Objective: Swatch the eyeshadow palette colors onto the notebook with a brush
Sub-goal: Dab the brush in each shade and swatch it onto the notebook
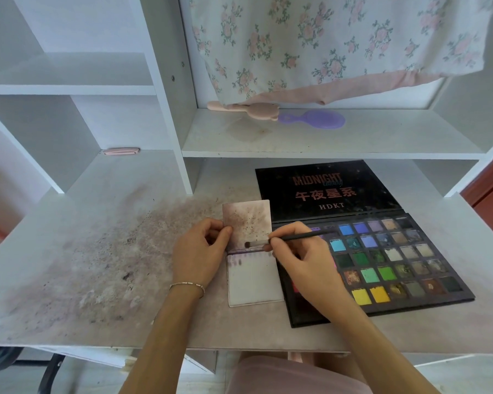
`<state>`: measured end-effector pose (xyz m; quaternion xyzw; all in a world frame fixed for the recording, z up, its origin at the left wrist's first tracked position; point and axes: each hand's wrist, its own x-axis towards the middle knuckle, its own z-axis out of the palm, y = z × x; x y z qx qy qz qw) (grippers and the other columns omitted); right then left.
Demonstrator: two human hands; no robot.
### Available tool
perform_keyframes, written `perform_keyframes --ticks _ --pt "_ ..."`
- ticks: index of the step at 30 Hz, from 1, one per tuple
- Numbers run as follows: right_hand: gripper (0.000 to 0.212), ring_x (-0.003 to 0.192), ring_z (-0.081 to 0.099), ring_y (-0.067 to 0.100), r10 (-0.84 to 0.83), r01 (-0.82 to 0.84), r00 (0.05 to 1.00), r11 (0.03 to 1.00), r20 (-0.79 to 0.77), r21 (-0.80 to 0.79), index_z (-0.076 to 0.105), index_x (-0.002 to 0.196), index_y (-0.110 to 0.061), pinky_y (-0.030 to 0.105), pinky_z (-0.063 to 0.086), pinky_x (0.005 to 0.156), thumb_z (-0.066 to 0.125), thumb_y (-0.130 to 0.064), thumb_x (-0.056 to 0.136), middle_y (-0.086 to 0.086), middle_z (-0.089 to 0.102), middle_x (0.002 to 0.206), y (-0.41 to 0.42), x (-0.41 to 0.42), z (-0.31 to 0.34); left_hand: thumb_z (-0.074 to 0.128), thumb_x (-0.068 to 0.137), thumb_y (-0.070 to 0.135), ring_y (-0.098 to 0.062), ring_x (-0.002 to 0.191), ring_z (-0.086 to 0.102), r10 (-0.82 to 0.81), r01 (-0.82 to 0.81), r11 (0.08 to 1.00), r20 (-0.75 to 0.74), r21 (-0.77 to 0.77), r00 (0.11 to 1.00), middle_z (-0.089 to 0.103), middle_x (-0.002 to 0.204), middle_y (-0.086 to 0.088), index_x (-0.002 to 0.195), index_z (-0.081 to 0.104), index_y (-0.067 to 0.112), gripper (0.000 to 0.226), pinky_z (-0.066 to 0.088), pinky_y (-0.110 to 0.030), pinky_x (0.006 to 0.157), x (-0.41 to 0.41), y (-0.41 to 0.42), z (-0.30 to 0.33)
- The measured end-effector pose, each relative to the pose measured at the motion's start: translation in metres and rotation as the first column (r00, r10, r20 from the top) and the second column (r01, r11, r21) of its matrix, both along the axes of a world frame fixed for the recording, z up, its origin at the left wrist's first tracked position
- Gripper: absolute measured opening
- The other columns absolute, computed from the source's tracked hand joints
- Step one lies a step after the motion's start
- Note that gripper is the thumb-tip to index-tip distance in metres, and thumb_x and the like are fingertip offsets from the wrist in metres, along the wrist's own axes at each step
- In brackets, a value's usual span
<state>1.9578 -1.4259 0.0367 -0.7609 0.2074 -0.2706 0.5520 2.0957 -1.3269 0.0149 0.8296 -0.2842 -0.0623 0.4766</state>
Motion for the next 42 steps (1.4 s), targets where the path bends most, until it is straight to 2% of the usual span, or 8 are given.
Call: perform_keyframes --ticks 6,11,17,23,26,30,36,42 --pt "0.022 0.071 0.063 0.009 -0.123 0.121 0.989 0.992 0.084 0.030 0.062 0.087 -0.018 0.016 0.050 0.062 0.050 0.000 0.088 -0.007 0.068 0.072 -0.024 -0.019 0.010 0.063 0.085 0.025 0.003 0.069 0.056 0.001 -0.001 1.000 -0.010 0.010 1.000 0.060 0.071 0.018 0.076 0.059 0.032 0.012 0.039 -0.003 0.057 0.000 0.000 0.001" --pt "0.026 0.073 0.062 0.000 -0.231 0.232 0.969 0.973 0.090 0.001 0.062 0.087 -0.020 0.011 0.050 0.062 0.048 0.002 0.089 -0.006 0.065 0.082 -0.047 -0.042 0.012 0.063 0.084 0.024 0.003 0.068 0.056 0.004 -0.004 1.000 -0.008 0.013 1.000 0.061 0.070 0.018 0.074 0.058 0.034 0.016 0.038 -0.009 0.059 0.001 -0.001 0.000" --pt "0.021 0.074 0.059 -0.010 -0.340 0.339 0.940 0.939 0.001 -0.056 0.051 0.084 -0.027 0.006 0.046 0.052 0.041 -0.012 0.094 -0.003 0.060 0.081 -0.068 -0.064 0.004 0.064 0.084 0.023 0.002 0.066 0.056 0.008 -0.009 1.000 0.012 0.006 1.000 0.060 0.068 0.017 0.072 0.058 0.034 0.017 0.037 -0.011 0.058 0.001 0.000 -0.001" --pt "0.026 0.075 0.056 -0.008 -0.331 0.297 0.940 0.913 -0.085 -0.278 0.046 0.080 -0.034 0.007 0.046 0.057 0.043 -0.011 0.093 -0.007 0.057 0.075 -0.069 -0.067 -0.007 0.063 0.085 0.022 0.001 0.068 0.056 0.000 0.000 1.000 0.012 0.012 1.000 0.060 0.069 0.017 0.069 0.055 0.037 0.023 0.036 -0.012 0.058 0.000 -0.001 0.001" --pt "0.027 0.069 0.057 0.007 -0.295 0.239 0.949 0.905 -0.115 -0.351 0.044 0.079 -0.035 0.012 0.046 0.057 0.045 -0.011 0.092 -0.006 0.056 0.070 -0.066 -0.065 -0.008 0.063 0.085 0.022 0.002 0.069 0.056 -0.003 0.003 1.000 0.015 0.015 1.000 0.060 0.071 0.019 0.070 0.055 0.037 0.023 0.037 -0.012 0.059 -0.001 -0.001 0.001" --pt "0.028 0.066 0.058 0.014 -0.266 0.196 0.954 0.904 -0.139 -0.381 0.043 0.079 -0.037 0.019 0.046 0.060 0.046 -0.012 0.092 -0.003 0.058 0.071 -0.065 -0.066 -0.007 0.063 0.085 0.022 0.004 0.068 0.055 0.004 -0.004 1.000 0.017 0.016 1.000 0.059 0.070 0.021 0.071 0.055 0.038 0.023 0.035 -0.009 0.058 -0.002 0.000 0.002" --pt "0.027 0.066 0.056 0.008 -0.310 0.217 0.937 0.879 -0.162 -0.425 0.042 0.077 -0.035 0.014 0.044 0.053 0.045 -0.013 0.092 -0.007 0.055 0.070 -0.067 -0.064 -0.008 0.063 0.085 0.021 0.004 0.068 0.055 0.007 -0.007 1.000 -0.003 0.017 1.000 0.060 0.070 0.019 0.079 0.063 0.027 0.008 0.035 -0.007 0.058 -0.001 0.000 0.001" --pt "0.023 0.064 0.054 0.006 -0.332 0.250 0.936 0.863 -0.118 -0.438 0.045 0.080 -0.028 0.006 0.042 0.060 0.047 -0.008 0.090 -0.009 0.052 0.068 -0.066 -0.065 -0.007 0.064 0.084 0.020 0.004 0.065 0.056 0.003 -0.003 1.000 0.006 0.001 1.000 0.061 0.068 0.018 0.071 0.056 0.037 0.023 0.038 -0.002 0.055 -0.002 0.000 0.003"
